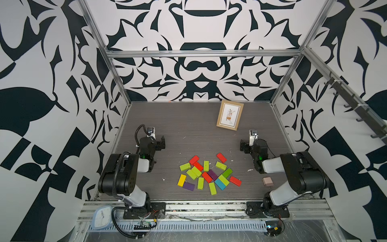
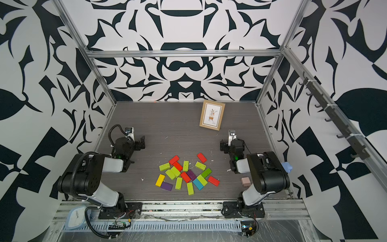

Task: Assemble the letter t with building blocks
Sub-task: Pick up the building block from the center of the board.

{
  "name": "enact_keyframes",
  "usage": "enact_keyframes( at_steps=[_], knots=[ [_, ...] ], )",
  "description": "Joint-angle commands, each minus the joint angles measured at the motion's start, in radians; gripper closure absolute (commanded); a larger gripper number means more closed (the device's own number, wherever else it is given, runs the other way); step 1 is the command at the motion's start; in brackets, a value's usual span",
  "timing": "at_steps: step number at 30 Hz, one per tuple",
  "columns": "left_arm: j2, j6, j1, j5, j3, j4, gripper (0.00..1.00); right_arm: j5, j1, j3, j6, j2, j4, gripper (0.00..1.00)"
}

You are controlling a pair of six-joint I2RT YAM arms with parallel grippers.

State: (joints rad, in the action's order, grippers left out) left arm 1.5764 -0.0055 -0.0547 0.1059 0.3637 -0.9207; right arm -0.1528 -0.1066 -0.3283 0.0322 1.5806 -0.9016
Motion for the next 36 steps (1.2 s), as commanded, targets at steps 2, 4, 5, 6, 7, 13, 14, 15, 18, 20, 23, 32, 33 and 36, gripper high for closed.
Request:
enact_keyframes(
  at_steps=[2, 4, 5, 6, 7, 13, 14, 15, 18, 20, 23, 32, 33, 36],
  knots=[
    [-0.012, 0.006, -0.004, -0.013, 0.004, -0.009, 0.0, -0.002, 0.002, -0.025, -0.006, -0.024, -0.017, 0.01],
    [-0.013, 0.006, -0.003, -0.013, 0.004, -0.009, 0.0, -0.003, 0.002, -0.025, -0.006, -0.024, -0.017, 0.01],
    [-0.012, 0.006, -0.003, -0.011, 0.004, -0.009, 0.0, -0.002, 0.002, -0.025, -0.006, -0.023, -0.017, 0.01],
    [-0.012, 0.006, -0.004, -0.011, 0.005, -0.009, 0.0, -0.004, 0.002, -0.026, -0.007, -0.023, -0.017, 0.01],
    [-0.012, 0.006, -0.003, -0.012, 0.005, -0.009, 0.0, -0.004, 0.002, -0.025, -0.006, -0.024, -0.017, 0.01],
    [-0.011, 0.013, -0.004, -0.021, 0.011, 0.002, 0.0, -0.002, 0.002, -0.026, -0.007, -0.023, -0.017, 0.01],
    [-0.011, 0.013, -0.003, -0.021, 0.011, 0.002, 0.0, -0.002, 0.002, -0.026, -0.008, -0.023, -0.017, 0.01],
    [-0.012, 0.014, -0.004, -0.021, 0.011, 0.002, 0.0, -0.002, 0.001, -0.026, -0.007, -0.024, -0.016, 0.01],
    [-0.01, 0.013, -0.004, -0.021, 0.011, 0.002, 0.0, 0.0, 0.002, -0.029, -0.008, -0.022, -0.012, 0.01],
    [-0.011, 0.013, -0.003, -0.02, 0.011, 0.002, 0.0, 0.001, 0.002, -0.029, -0.008, -0.022, -0.013, 0.01],
    [-0.01, 0.013, -0.004, -0.02, 0.011, 0.003, 0.0, 0.001, 0.002, -0.029, -0.008, -0.023, -0.013, 0.01],
    [-0.01, 0.014, -0.003, -0.02, 0.011, 0.003, 0.0, 0.001, 0.002, -0.031, -0.009, -0.021, -0.012, 0.01],
    [-0.01, 0.013, -0.003, -0.021, 0.011, 0.003, 0.0, 0.001, 0.003, -0.031, -0.011, -0.023, -0.012, 0.01],
    [-0.011, 0.013, -0.004, -0.02, 0.009, 0.0, 0.0, 0.002, 0.003, -0.029, -0.011, -0.024, -0.013, 0.01]
  ],
)
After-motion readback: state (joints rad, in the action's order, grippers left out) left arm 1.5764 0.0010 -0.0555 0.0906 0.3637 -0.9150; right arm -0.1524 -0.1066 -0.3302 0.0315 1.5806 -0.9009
